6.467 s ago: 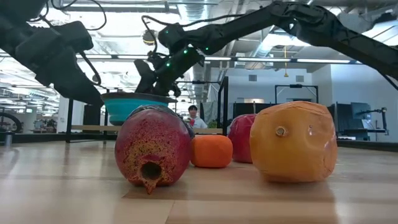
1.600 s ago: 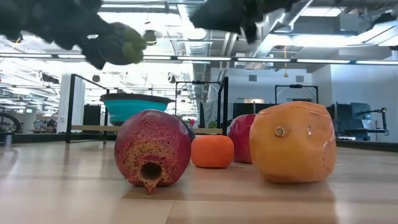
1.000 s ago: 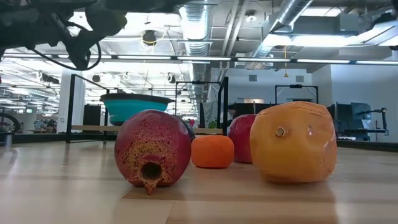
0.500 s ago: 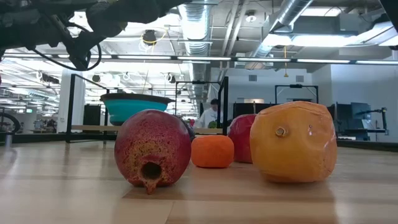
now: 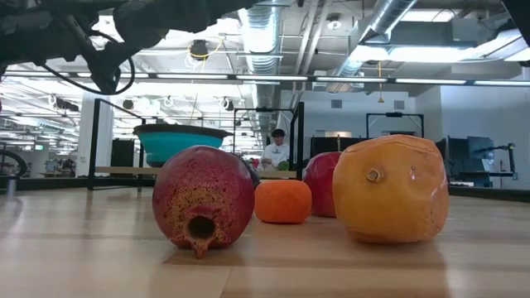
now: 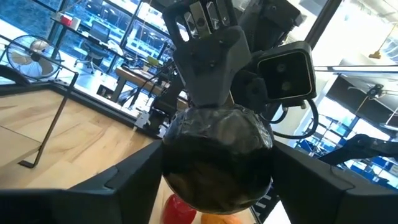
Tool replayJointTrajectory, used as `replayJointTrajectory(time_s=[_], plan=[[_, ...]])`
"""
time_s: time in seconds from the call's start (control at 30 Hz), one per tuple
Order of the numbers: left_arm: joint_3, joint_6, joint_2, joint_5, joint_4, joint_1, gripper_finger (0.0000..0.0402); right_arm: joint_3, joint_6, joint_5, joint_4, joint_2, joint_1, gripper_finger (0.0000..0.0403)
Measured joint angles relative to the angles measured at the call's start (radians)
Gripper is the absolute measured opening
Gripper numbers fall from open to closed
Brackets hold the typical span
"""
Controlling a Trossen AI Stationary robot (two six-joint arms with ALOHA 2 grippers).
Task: Pick & Place Fruit
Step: Put the mangosteen in the blue strainer bowl on the shelf
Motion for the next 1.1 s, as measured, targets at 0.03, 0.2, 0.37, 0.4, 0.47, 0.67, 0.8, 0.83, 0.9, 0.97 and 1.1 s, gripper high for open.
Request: replayJointTrajectory(time_s=[0.03, 0.2, 0.37, 0.4, 0.47, 0.67, 0.8, 0.83, 0.9, 0.97, 1.1], plan=[[0.0, 0.0, 0.0, 0.005, 0.002, 0.0, 0.0283, 0.0, 0.017, -0.001, -0.003, 0.001, 0.0, 0.0209], [0.025, 0.014, 0.0, 0.029, 0.008, 0.001, 0.0335, -0.002, 0.098, -0.018, -0.071, -0.015, -0.028, 0.0194], [0.088, 0.128, 0.0, -0.024, -0.032, 0.003, 0.0366, -0.001, 0.207, -0.04, -0.103, -0.073, -0.102, 0.021], [0.102, 0.155, 0.0, -0.058, -0.06, 0.003, 0.0368, -0.001, 0.231, -0.048, -0.109, -0.077, -0.123, 0.0212], [0.13, 0.201, 0.0, -0.137, -0.136, 0.003, 0.0368, 0.01, 0.285, -0.08, -0.127, -0.077, -0.169, 0.0212], [0.226, 0.298, 0.004, -0.193, -0.419, -0.013, 0.0359, 0.05, 0.421, -0.139, -0.134, -0.052, -0.314, 0.0209], [0.286, 0.32, 0.002, -0.262, -0.514, -0.018, 0.0352, 0.046, 0.415, -0.193, -0.193, -0.052, -0.36, 0.0215], [0.291, 0.324, 0.003, -0.274, -0.543, -0.019, 0.0351, 0.051, 0.415, -0.21, -0.191, -0.054, -0.364, 0.0217], [0.299, 0.342, 0.005, -0.296, -0.591, -0.018, 0.0347, 0.061, 0.429, -0.228, -0.187, -0.058, -0.378, 0.0218], [0.306, 0.369, 0.004, -0.312, -0.596, -0.017, 0.0344, 0.078, 0.449, -0.232, -0.179, -0.043, -0.409, 0.0219], [0.307, 0.422, 0.004, -0.319, -0.597, -0.018, 0.0338, 0.139, 0.507, -0.234, -0.196, 0.03, -0.449, 0.022]])
